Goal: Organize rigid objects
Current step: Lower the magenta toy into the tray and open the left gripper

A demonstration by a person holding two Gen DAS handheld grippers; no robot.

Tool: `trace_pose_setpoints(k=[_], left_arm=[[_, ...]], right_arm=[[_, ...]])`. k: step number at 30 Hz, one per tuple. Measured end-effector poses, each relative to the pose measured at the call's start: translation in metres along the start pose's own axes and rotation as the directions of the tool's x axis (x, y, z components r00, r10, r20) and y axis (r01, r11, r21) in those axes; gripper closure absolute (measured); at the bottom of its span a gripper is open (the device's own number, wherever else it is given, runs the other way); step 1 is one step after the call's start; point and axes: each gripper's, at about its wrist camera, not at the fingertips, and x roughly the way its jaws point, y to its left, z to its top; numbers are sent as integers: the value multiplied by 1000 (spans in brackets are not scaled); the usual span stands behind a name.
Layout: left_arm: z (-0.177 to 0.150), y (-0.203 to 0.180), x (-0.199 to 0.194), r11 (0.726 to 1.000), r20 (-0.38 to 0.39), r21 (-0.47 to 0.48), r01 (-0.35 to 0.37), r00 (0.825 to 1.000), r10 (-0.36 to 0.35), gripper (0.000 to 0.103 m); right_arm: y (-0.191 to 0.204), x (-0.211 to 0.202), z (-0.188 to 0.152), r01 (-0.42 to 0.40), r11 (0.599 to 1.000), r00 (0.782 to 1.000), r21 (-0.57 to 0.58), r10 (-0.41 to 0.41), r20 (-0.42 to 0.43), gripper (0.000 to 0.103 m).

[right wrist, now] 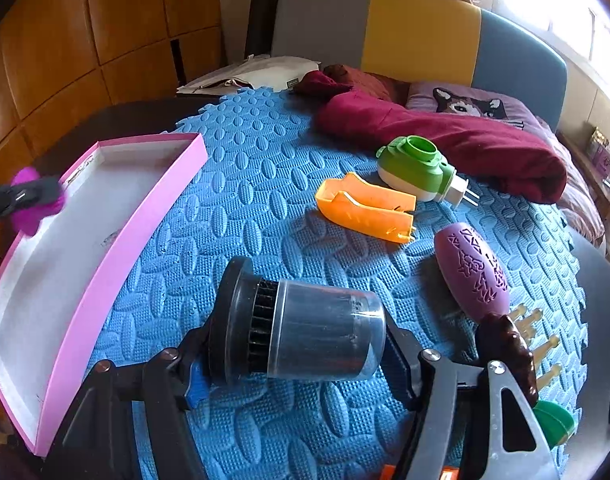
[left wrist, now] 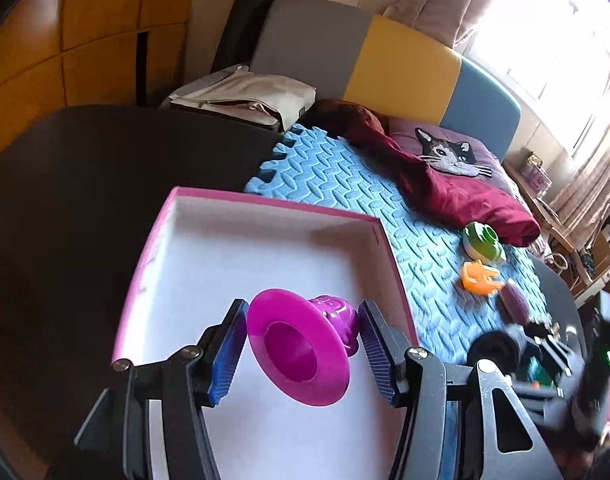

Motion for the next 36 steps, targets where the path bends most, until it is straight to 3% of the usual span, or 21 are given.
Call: trace_pose_setpoints(k=[7, 9, 10, 12, 25, 27, 31, 34, 36], left_arm=[[29, -13, 38, 999, 7, -35, -2, 1000, 2, 46], [35, -15, 45, 999, 10, -40, -4, 1000, 4, 41], [38, -16, 50, 999, 1, -38, -4, 1000, 4, 29], [40, -15, 51, 998, -11, -56, 3, 1000, -3, 26], [-4, 8, -43, 999, 96, -5, -48, 994, 48, 24], [-13, 24, -61, 997, 124, -29, -76, 989, 79, 23], [-29, 74, -94, 976, 152, -163, -143, 974, 169, 23], [-41, 114, -116, 936, 163, -257, -242, 943, 289, 23], [-50, 136, -119, 897, 132, -292, -332, 915, 381, 23]], right_arm=[[2, 0, 0, 12, 1000, 1000, -15, -11, 6, 34], [2, 0, -1, 12, 1000, 1000, -16, -12, 7, 34], [3, 0, -1, 13, 1000, 1000, -17, -13, 8, 34], [3, 0, -1, 12, 1000, 1000, -16, -12, 7, 34], [5, -2, -2, 21, 999, 1000, -24, -21, 11, 34], [6, -2, -2, 24, 999, 1000, -26, -24, 12, 34], [7, -2, -2, 35, 999, 999, -37, -34, 17, 34], [8, -2, -2, 43, 998, 999, -41, -42, 20, 34], [9, -2, -3, 51, 998, 999, -45, -50, 21, 34]])
